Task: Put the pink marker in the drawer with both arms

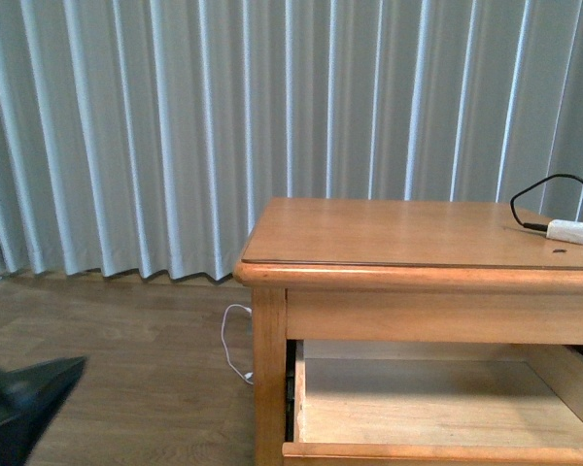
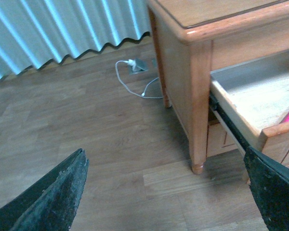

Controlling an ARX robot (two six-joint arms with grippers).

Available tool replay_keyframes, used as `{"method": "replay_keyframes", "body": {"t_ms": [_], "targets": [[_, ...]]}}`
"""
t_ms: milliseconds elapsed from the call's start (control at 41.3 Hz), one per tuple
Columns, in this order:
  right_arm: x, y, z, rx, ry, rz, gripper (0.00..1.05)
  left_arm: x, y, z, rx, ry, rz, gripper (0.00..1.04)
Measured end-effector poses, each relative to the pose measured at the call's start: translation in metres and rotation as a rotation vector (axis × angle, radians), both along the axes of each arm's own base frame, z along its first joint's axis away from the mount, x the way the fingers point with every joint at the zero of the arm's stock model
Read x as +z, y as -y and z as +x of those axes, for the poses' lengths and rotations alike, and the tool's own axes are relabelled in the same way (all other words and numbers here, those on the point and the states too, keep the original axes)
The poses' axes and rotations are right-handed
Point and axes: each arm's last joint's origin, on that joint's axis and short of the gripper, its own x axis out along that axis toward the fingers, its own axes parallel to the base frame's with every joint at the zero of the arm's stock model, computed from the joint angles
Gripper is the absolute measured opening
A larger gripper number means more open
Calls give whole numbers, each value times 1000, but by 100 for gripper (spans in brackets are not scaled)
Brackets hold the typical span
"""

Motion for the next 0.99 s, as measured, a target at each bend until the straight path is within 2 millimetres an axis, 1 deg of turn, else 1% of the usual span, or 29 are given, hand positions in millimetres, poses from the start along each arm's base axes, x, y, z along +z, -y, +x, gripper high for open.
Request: {"method": "replay_keyframes", "body": {"t_ms": [97,145,194,315,339,388,412,557,678,775,799,921,993], "targets": [[0,0,0,0,0,0,96,3,-17,-26,91,28,-84,99],[0,0,0,0,0,0,96,6,-21,-33,128,57,-115,99],[0,0,0,0,0,0,96,9,-22,-35,132,77,-136,98],[0,0,0,0,0,0,96,7,-22,-35,132,65,-144,99],[0,0,0,0,0,0,96,6,-23,-35,134,80,-159,96],[0,0,0,0,0,0,96,2,-27,-37,128,134,-201,85],[0,0,0,0,0,0,96,0,-29,-39,130,142,-208,81],[0,0,0,0,0,0,96,-16,-43,-47,137,150,-222,49],[0,0,0,0,0,0,96,-25,-51,-52,136,151,-229,24],[0,0,0,0,0,0,96,-29,-54,-55,139,151,-232,9],[0,0,0,0,0,0,96,-30,-55,-56,141,152,-232,4],[0,0,0,0,0,0,96,-36,-63,-60,114,147,-238,4],[0,0,0,0,0,0,96,-39,-69,-62,141,151,-237,4]]}}
